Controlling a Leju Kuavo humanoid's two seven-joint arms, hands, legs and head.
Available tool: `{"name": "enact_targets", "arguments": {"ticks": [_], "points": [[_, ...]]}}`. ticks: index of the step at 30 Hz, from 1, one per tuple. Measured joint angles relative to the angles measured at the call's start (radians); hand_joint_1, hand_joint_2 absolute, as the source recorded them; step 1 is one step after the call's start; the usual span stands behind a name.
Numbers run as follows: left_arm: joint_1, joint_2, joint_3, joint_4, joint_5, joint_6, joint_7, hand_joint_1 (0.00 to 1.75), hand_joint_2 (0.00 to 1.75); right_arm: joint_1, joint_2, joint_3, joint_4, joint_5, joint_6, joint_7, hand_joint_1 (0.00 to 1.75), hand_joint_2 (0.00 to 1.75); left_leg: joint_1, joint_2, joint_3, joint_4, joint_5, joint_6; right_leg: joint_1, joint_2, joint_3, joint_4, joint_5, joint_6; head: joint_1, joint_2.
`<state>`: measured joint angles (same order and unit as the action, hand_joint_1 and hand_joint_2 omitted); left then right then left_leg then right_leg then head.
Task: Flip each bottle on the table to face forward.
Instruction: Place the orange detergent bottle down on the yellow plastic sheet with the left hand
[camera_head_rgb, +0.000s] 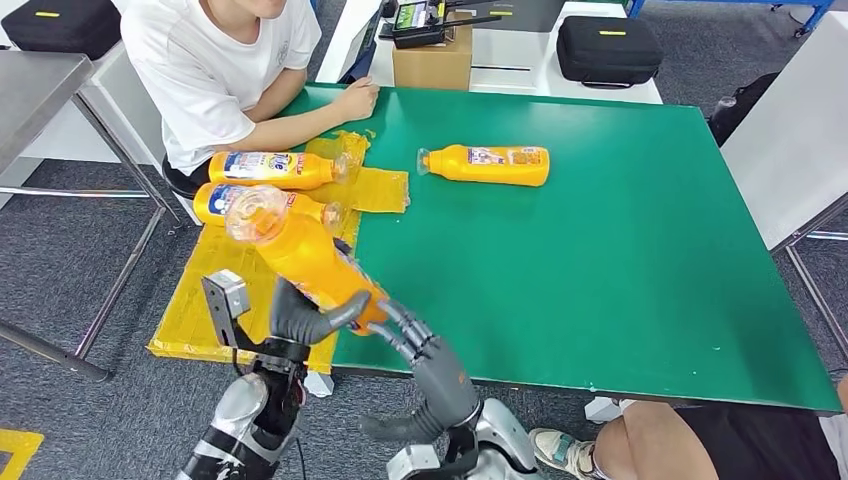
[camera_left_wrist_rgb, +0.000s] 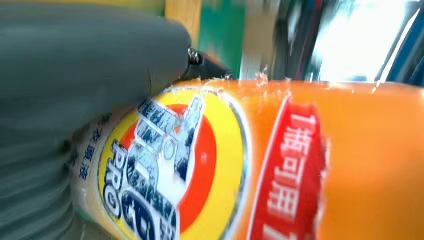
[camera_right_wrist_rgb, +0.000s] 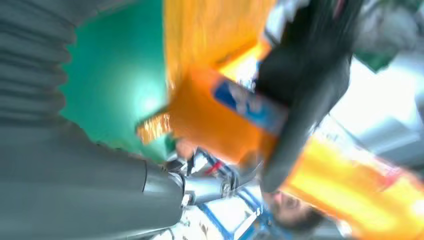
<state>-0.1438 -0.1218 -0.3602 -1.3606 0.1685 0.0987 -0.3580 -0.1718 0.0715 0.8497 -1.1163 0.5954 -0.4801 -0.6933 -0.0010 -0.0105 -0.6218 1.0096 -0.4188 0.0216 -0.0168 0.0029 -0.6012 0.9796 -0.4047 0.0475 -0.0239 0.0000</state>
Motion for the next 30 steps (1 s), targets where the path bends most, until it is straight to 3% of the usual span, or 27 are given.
{"name": "enact_targets", "arguments": {"ticks": [2,5,12,16,20,23,30], "points": [[-0.015,0.012,0.009,0.017,-0.194,0.052,0.004,1.75,1.75,0.032,0.000,0.001,-0.004,0.020,-0.011,-0.002,0.00,0.00,0.000,-0.002,-0.001,0.000,0.000,0.000,0.000,0.000,0.000,0.000,0.000,0.000,0.000,0.000],[-0.022,0.037,0.018,0.033,-0.401,0.043,0.025,1.75,1.75,0.057,-0.003,0.000,-0.015,0.027,-0.014,-0.003,0.00,0.00,0.001,0.001,-0.001,0.000,0.000,0.000,0.000,0.001,-0.001,0.000,0.000,0.000,0.000,0.000],[-0.043,0.063,0.072,0.063,-0.501,0.007,0.043,1.75,1.75,0.071,-0.006,-0.012,-0.046,-0.073,-0.009,-0.004,0.00,0.00,0.000,0.001,-0.001,0.000,0.000,0.000,0.000,0.001,-0.001,0.000,0.000,0.000,0.000,0.000],[-0.054,0.066,0.081,0.069,-0.603,0.064,0.051,1.75,1.75,0.071,-0.006,-0.015,-0.063,-0.122,0.003,-0.005,0.00,0.00,0.000,0.001,-0.001,0.000,0.000,0.000,0.000,0.001,-0.001,0.000,0.000,0.000,0.000,0.000],[-0.072,0.084,0.077,0.076,-0.810,0.110,0.098,1.75,1.75,0.072,-0.006,-0.025,-0.083,-0.131,0.030,-0.005,0.00,0.00,0.000,0.001,-0.001,0.000,0.000,0.000,0.000,0.001,-0.002,0.000,0.000,0.000,0.000,0.000],[-0.124,0.110,0.068,0.139,-0.952,0.073,0.160,1.75,1.75,0.072,-0.008,-0.030,-0.102,-0.131,0.047,-0.006,0.00,0.00,0.000,0.001,-0.001,0.000,0.000,0.000,0.000,0.001,-0.002,0.000,0.000,0.000,0.000,0.000],[-0.352,0.143,0.066,0.487,-1.080,0.024,0.233,1.75,1.75,0.064,-0.006,-0.029,-0.120,-0.142,0.082,-0.007,0.00,0.00,0.001,0.001,-0.001,0.000,0.002,-0.001,0.000,0.001,-0.001,0.001,0.001,0.000,0.000,0.000]]}}
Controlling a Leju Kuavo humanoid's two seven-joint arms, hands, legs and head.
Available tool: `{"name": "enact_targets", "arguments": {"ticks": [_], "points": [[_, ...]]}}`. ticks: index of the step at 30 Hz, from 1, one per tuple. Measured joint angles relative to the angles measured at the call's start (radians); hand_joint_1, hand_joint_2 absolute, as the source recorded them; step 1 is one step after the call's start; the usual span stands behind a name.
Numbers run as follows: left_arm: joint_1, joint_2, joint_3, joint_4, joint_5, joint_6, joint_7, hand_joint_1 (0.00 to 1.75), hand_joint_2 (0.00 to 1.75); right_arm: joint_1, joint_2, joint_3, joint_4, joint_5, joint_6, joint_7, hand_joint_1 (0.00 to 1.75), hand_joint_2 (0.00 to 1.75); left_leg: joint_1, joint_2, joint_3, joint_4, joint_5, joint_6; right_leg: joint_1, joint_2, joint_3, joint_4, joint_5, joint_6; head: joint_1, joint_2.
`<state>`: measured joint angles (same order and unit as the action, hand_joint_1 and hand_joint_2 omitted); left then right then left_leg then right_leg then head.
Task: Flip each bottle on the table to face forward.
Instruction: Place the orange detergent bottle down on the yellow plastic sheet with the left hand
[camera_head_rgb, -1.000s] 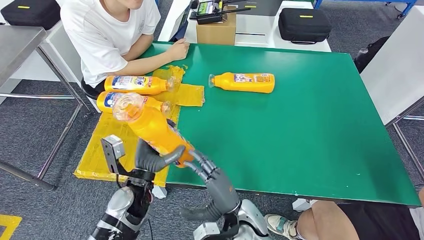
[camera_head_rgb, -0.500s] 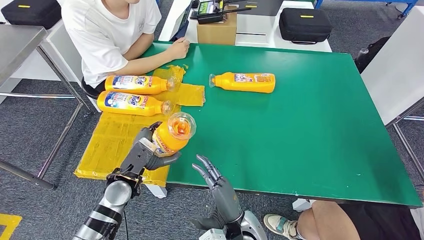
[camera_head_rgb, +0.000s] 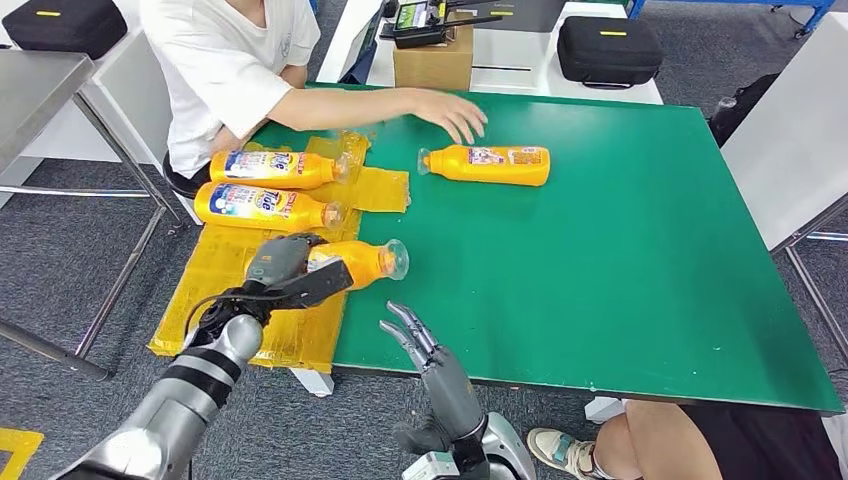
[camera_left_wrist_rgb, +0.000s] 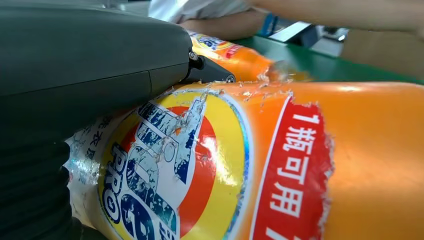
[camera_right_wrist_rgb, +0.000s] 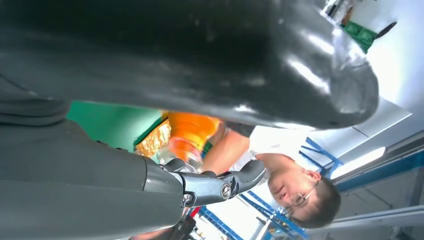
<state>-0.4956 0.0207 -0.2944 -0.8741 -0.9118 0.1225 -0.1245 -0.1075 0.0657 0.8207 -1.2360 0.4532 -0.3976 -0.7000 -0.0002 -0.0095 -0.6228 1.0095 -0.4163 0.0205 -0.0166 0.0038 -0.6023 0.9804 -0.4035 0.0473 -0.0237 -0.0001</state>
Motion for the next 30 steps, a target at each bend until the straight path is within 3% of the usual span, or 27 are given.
{"name": "enact_targets", "arguments": {"ticks": [7,13,25,26,29,30], "points": [[-0.114,0.003,-0.001,0.208,-0.049,-0.005,0.050,1.75,1.75,-0.014,0.002,0.012,0.000,-0.019,0.015,0.000,0.00,0.00,0.000,0.000,-0.001,0.000,0.000,0.000,0.000,0.000,0.000,0.000,0.000,0.000,0.000,0.000],[-0.211,0.001,-0.031,0.362,-0.126,-0.068,0.092,1.75,1.75,-0.041,0.008,0.037,0.009,-0.043,0.026,0.000,0.00,0.00,0.000,0.000,0.000,0.000,0.000,0.000,0.000,0.000,0.000,0.000,0.000,0.000,0.000,0.000],[-0.262,-0.007,-0.062,0.453,-0.141,-0.081,0.095,1.75,1.75,-0.052,0.009,0.048,0.026,-0.045,0.025,0.000,0.00,0.00,0.000,0.000,0.001,0.000,0.000,0.000,0.000,0.000,0.001,0.001,0.000,0.000,0.000,0.000],[-0.264,-0.008,-0.065,0.456,-0.146,-0.088,0.094,1.49,1.75,-0.052,0.009,0.048,0.027,-0.045,0.025,0.000,0.00,0.00,0.000,0.000,0.001,0.000,0.000,0.000,0.000,0.000,0.001,0.001,0.000,0.000,0.000,0.000],[-0.271,-0.010,-0.080,0.468,-0.168,-0.130,0.081,0.24,1.75,-0.052,0.009,0.048,0.035,-0.049,0.022,0.000,0.00,0.00,0.000,0.000,0.001,0.000,0.000,0.000,0.000,0.000,0.001,0.001,0.000,0.000,0.000,0.000],[-0.273,-0.010,-0.085,0.471,-0.170,-0.146,0.071,0.06,1.75,-0.052,0.009,0.048,0.038,-0.052,0.020,0.000,0.00,0.00,0.000,0.000,0.001,0.000,0.000,0.000,0.000,0.000,0.001,0.001,0.000,0.000,0.000,0.000]]}}
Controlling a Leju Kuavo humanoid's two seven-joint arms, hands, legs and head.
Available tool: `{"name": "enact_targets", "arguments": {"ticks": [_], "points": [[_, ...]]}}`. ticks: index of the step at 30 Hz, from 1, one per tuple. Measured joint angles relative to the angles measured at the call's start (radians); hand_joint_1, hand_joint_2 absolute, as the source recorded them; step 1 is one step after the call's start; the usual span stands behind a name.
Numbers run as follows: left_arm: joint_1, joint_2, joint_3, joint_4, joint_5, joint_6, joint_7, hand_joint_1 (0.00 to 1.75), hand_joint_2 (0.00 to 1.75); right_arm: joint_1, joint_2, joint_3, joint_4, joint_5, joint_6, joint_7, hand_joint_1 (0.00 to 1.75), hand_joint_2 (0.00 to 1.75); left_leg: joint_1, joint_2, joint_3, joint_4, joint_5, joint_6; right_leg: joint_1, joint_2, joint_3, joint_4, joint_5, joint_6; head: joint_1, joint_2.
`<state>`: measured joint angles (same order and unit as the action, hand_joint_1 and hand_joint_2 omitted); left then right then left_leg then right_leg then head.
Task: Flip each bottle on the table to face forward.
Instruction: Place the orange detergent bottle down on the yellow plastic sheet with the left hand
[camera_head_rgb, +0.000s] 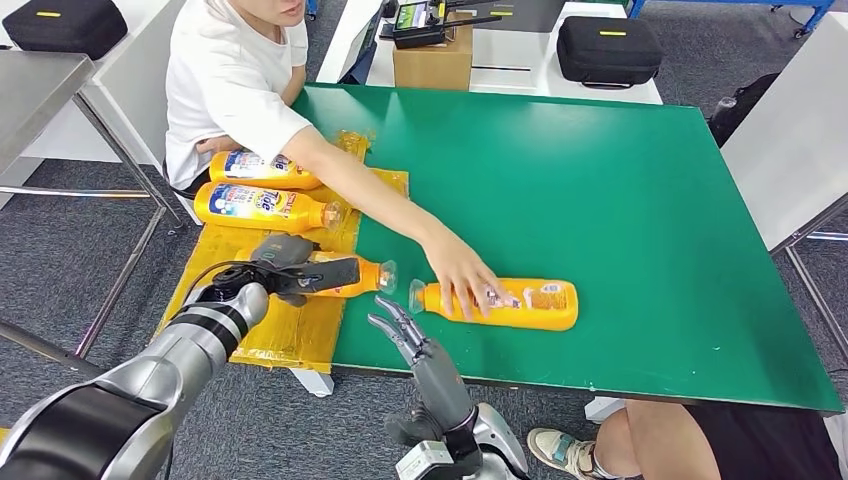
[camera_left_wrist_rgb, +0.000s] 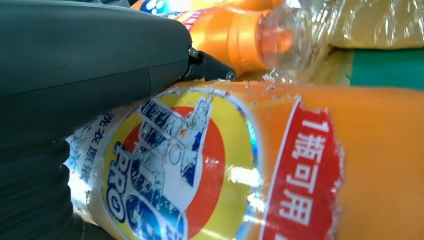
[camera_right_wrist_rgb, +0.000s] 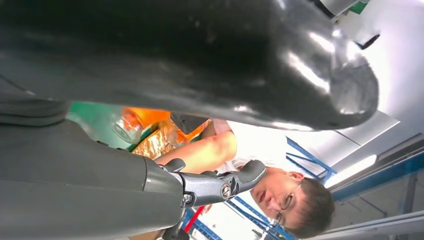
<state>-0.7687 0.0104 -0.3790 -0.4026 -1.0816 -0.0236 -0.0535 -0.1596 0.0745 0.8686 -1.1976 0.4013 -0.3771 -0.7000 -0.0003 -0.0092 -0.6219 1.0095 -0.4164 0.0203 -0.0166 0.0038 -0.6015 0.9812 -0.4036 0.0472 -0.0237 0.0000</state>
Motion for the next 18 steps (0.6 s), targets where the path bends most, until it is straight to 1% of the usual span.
{"name": "enact_targets", "arguments": {"ticks": [1,3,5,8,11,13,15,18], "points": [[-0.002,0.000,-0.004,0.003,0.005,-0.015,-0.014,0.01,1.75,0.000,0.000,0.000,0.004,-0.004,-0.002,0.000,0.00,0.00,0.000,0.000,0.000,0.000,0.000,0.000,0.000,0.000,0.000,0.000,0.000,0.000,0.000,0.000],[-0.004,0.000,-0.003,0.009,0.043,-0.051,-0.056,0.00,1.75,0.000,-0.001,0.002,0.012,-0.012,-0.009,0.000,0.00,0.00,0.000,0.000,0.000,0.000,0.000,0.000,0.000,0.000,0.001,0.000,0.000,0.000,0.000,0.000],[-0.004,0.000,0.011,0.014,0.107,-0.095,-0.119,0.00,1.75,-0.002,-0.004,0.007,0.022,-0.026,-0.024,0.000,0.00,0.00,0.000,-0.002,0.000,0.000,0.000,0.000,0.000,0.000,0.001,0.000,0.000,0.000,0.000,0.000],[-0.004,0.003,0.040,0.016,0.203,-0.174,-0.242,0.00,1.75,-0.009,-0.011,0.027,0.033,-0.063,-0.052,0.000,0.00,0.00,0.000,-0.002,0.000,0.000,0.000,0.000,0.000,0.000,0.001,0.000,0.000,0.000,0.000,0.000],[0.000,0.018,0.068,0.008,0.308,-0.289,-0.383,0.00,1.75,-0.024,-0.020,0.056,0.037,-0.102,-0.072,0.000,0.00,0.00,0.000,-0.001,0.000,0.000,0.000,0.000,0.000,0.000,0.001,0.000,0.000,0.000,0.000,0.000],[0.005,0.032,0.083,-0.012,0.382,-0.348,-0.448,0.00,1.75,-0.035,-0.026,0.076,0.039,-0.121,-0.085,0.000,0.00,0.00,0.000,-0.001,0.000,0.000,0.000,0.000,0.000,0.000,0.001,0.000,0.000,0.000,0.000,0.000],[0.012,0.047,0.094,-0.046,0.452,-0.375,-0.480,0.00,1.75,-0.044,-0.031,0.090,0.040,-0.131,-0.096,0.000,0.00,0.00,0.000,-0.001,0.000,0.000,0.000,0.000,0.000,0.000,0.001,0.000,0.000,0.000,0.000,0.000],[0.039,0.071,0.108,-0.129,0.584,-0.396,-0.484,0.00,1.75,-0.051,-0.040,0.102,0.041,-0.137,-0.110,0.000,0.00,0.00,0.000,-0.001,0.000,0.000,0.000,0.000,0.000,0.000,0.001,0.000,0.000,0.000,0.000,0.000]]}}
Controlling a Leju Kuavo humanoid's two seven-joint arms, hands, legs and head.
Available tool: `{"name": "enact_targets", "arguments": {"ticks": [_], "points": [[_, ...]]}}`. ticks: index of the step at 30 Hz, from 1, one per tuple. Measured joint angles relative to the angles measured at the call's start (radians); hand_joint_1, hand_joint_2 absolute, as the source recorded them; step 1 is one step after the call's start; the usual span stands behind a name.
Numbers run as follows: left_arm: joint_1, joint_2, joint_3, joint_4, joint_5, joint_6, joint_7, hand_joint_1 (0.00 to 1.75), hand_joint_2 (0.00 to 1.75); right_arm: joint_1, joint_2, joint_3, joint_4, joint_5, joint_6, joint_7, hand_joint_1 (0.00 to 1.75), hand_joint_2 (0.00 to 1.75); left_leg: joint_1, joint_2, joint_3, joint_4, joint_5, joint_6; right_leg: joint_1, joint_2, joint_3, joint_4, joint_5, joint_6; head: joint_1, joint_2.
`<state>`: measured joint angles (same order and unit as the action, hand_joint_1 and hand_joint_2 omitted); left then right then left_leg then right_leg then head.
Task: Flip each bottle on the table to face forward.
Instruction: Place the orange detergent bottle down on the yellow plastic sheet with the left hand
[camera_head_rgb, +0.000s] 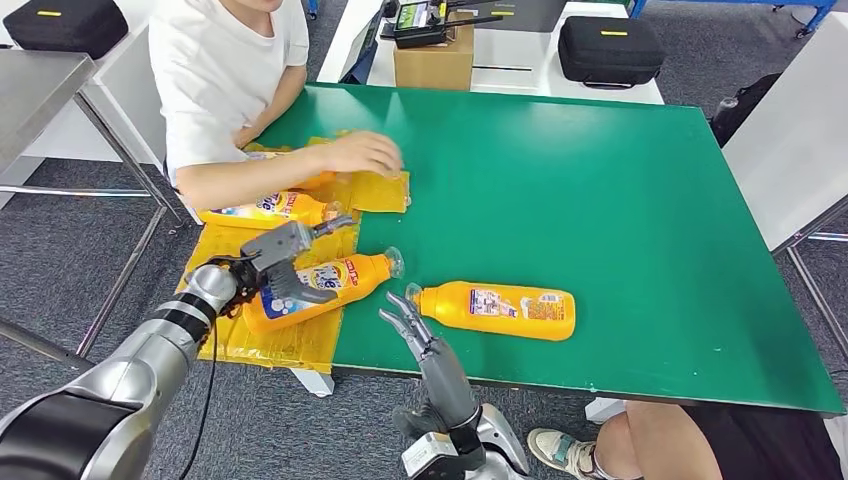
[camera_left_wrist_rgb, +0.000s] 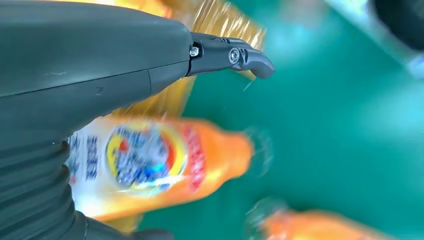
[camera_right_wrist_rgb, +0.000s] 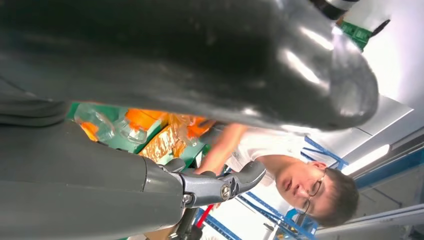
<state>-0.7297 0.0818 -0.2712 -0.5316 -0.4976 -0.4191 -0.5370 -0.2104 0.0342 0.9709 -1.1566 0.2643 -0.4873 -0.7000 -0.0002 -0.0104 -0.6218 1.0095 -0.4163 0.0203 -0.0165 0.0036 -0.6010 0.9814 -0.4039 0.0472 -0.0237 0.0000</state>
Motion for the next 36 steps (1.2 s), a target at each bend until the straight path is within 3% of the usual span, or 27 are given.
{"name": "enact_targets", "arguments": {"ticks": [5,9,15,19,23,26,30,36], "points": [[0.087,0.017,0.033,-0.194,0.217,0.069,0.041,0.00,1.75,0.000,-0.011,0.003,0.000,0.014,-0.014,0.000,0.00,0.00,0.000,0.000,-0.001,0.000,0.000,0.000,0.000,0.000,-0.001,0.000,0.000,0.000,0.000,0.000],[0.190,-0.016,0.106,-0.394,0.398,0.191,0.079,0.00,1.75,0.010,-0.018,-0.002,0.000,0.046,-0.025,0.000,0.00,0.00,0.000,0.000,-0.002,0.000,0.000,0.000,0.000,0.000,-0.002,-0.001,0.000,0.000,0.000,0.000],[0.255,-0.047,0.166,-0.544,0.437,0.210,0.093,0.00,1.75,0.016,-0.021,-0.003,0.000,0.056,-0.028,0.000,0.00,0.00,-0.001,0.000,-0.003,0.000,0.000,0.000,0.000,0.000,-0.003,-0.001,0.000,0.000,0.000,0.000],[0.281,-0.062,0.190,-0.600,0.477,0.239,0.092,0.00,1.75,0.019,-0.021,-0.006,0.000,0.074,-0.040,0.000,0.00,1.75,0.000,0.000,-0.003,0.000,0.000,0.000,0.000,0.000,-0.003,-0.001,0.000,0.000,0.000,0.000],[0.353,-0.103,0.224,-0.728,0.611,0.399,0.067,0.00,1.75,0.038,-0.022,-0.051,0.004,0.189,-0.077,0.009,0.00,1.75,0.000,0.001,-0.003,0.000,-0.001,0.000,0.000,0.000,-0.003,-0.001,0.000,0.000,0.000,0.000],[0.437,-0.131,0.245,-0.857,0.694,0.476,0.044,0.00,1.75,0.059,-0.033,-0.140,0.005,0.330,-0.081,0.086,0.00,1.75,-0.001,0.000,-0.003,0.000,-0.001,0.000,-0.001,0.000,-0.003,-0.002,-0.001,0.000,0.000,0.000],[0.552,-0.167,0.276,-1.016,0.787,0.516,0.028,0.00,1.75,0.075,-0.079,-0.301,0.013,0.469,-0.081,0.189,0.00,1.75,-0.002,0.000,-0.004,0.000,-0.002,0.001,-0.001,0.000,-0.003,-0.003,-0.001,0.000,0.000,0.000],[0.652,-0.189,0.289,-1.143,0.794,0.549,0.020,0.00,1.75,0.050,-0.121,-0.518,0.060,0.586,-0.049,0.230,0.00,1.75,-0.002,0.000,-0.004,0.000,-0.002,0.002,-0.002,0.000,-0.003,-0.003,0.000,0.001,0.000,0.000]]}}
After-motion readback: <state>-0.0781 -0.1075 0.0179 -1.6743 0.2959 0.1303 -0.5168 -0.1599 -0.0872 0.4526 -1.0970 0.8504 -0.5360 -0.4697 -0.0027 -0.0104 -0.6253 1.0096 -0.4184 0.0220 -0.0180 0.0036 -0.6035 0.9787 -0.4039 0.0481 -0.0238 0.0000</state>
